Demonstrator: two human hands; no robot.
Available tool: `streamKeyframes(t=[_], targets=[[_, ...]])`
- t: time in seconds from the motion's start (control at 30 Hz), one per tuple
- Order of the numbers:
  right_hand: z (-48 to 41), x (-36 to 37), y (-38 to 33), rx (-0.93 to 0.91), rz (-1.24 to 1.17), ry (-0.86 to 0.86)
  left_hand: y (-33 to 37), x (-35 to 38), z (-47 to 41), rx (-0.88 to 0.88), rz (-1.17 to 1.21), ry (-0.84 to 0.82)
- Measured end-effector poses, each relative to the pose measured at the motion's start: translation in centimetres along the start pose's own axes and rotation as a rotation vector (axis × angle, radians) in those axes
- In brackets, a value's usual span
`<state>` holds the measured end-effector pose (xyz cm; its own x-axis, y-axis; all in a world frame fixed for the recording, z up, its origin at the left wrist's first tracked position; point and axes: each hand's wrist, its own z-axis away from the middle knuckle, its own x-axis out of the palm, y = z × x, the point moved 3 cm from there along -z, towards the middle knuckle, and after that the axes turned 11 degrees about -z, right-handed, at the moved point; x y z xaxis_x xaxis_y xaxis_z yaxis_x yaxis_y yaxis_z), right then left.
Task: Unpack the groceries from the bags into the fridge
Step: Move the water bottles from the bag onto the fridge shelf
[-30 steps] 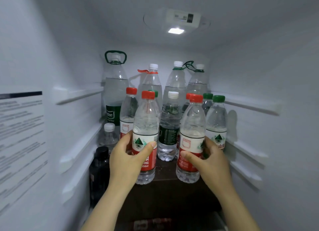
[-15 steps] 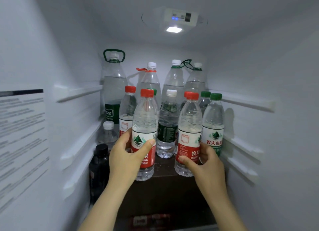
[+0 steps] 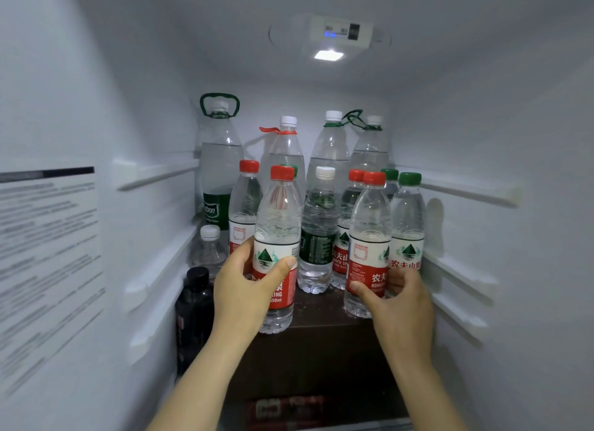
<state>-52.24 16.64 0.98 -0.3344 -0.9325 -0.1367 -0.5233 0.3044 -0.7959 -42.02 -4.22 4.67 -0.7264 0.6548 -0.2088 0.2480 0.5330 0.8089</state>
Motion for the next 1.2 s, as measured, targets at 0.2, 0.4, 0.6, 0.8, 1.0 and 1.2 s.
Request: streamKeyframes(t=[0.2,0.4,0.6,0.8,1.0,1.2], targets=[[-0.3,0.0,0.7,-0.003,0.07,0.035,-0.1,0.1,0.2,0.02,0.0,0.022],[0.1,0.2,1.7,-0.018,0.037,0.055,-0.3,0.2,0.5,0.013,0.026,0.038],[0.4,0.2,2.3,-0.011,0.055,0.029,0.2,1.9,0.6,0.015,0.036,0.007],[0.4,-0.2,2.2,-0.01,0.033,-0.022,1.1,5.5,0.3,0.034,0.073,-0.051],[0.3,-0.5,2.4,-0.004,0.001,-0.051,0.8,7.8,-0.2,0.04,0.052,-0.1],[0.3,-0.6,2.4,-0.003,-0.01,-0.056,-0.1,8.5,-1.0,0.029,0.032,-0.182]])
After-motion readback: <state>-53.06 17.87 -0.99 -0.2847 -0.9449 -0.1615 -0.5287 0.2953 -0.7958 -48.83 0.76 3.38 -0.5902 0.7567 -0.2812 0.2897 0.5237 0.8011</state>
